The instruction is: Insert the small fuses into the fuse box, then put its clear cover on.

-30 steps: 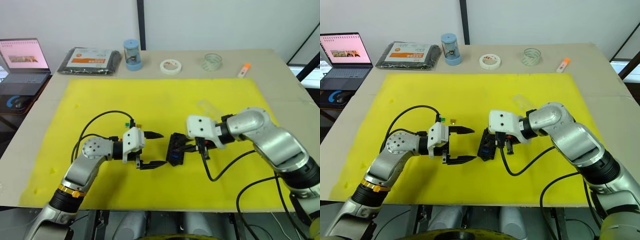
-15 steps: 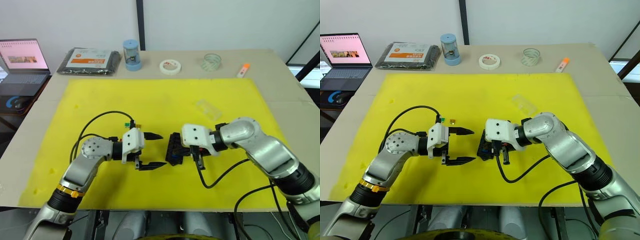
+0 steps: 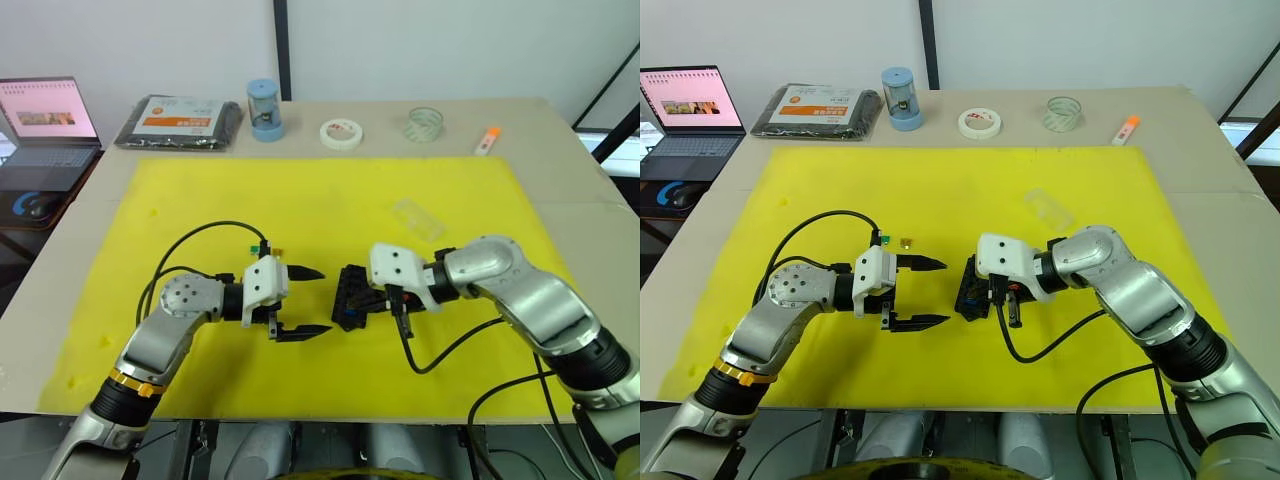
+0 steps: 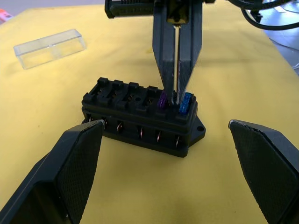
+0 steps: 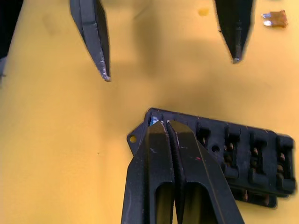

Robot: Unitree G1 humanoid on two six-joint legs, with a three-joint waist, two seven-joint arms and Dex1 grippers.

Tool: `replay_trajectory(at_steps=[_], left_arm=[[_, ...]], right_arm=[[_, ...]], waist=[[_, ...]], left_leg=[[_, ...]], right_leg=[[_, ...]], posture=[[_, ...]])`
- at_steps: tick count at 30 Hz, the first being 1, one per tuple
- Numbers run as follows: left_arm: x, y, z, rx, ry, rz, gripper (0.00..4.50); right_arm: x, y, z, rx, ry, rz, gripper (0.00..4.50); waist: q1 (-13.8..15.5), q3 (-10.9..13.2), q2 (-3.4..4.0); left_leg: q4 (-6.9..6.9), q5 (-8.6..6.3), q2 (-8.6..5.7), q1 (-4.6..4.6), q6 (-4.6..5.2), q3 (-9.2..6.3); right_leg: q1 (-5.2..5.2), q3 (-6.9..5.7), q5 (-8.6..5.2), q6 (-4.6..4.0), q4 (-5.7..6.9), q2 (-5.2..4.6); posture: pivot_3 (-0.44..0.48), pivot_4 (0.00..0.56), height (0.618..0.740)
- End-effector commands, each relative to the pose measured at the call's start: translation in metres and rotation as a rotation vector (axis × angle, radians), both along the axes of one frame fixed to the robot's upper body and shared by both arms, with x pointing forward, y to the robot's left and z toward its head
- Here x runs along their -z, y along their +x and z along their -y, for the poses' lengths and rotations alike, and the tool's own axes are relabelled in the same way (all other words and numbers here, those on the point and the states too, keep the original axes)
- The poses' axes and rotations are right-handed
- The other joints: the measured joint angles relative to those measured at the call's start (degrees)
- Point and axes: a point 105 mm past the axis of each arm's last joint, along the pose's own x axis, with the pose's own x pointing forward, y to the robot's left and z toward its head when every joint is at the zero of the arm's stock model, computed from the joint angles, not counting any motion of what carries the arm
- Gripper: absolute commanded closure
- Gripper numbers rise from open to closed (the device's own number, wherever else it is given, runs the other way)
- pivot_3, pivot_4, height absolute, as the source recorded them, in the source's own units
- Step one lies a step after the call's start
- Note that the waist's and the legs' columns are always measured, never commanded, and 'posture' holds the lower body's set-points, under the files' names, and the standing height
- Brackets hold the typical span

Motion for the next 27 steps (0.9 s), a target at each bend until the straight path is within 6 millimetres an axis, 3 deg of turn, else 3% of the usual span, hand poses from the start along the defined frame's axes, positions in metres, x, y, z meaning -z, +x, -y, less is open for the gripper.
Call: replay_trajectory(at_steps=[1,27], left_arm=[[-0.012,-0.003,0.004,0.019,-0.022,0.042,0.0],[-0.014,-0.004,0.003,0.014,-0.004,0.041,0.0]], right_arm=[[-0.018,0.001,-0.004,-0.007,0.04,0.049,4.47],[0.03,0.003,0.011,0.036,-0.07,-0.009,4.47]], waist=[[0.0,0.0,0.0],[0.0,0.0,-0.02]], left_leg=[[-0.01,0.0,0.0,0.0,0.0,-0.01],[0.0,0.0,0.0,0.05,0.0,0.0]], right_leg=[[0.0,0.0,0.0,0.0,0.0,0.0],[0.06,0.0,0.0,0.0,0.0,0.0]], posture=[[0.0,0.15,0.74],[0.0,0.15,0.74]])
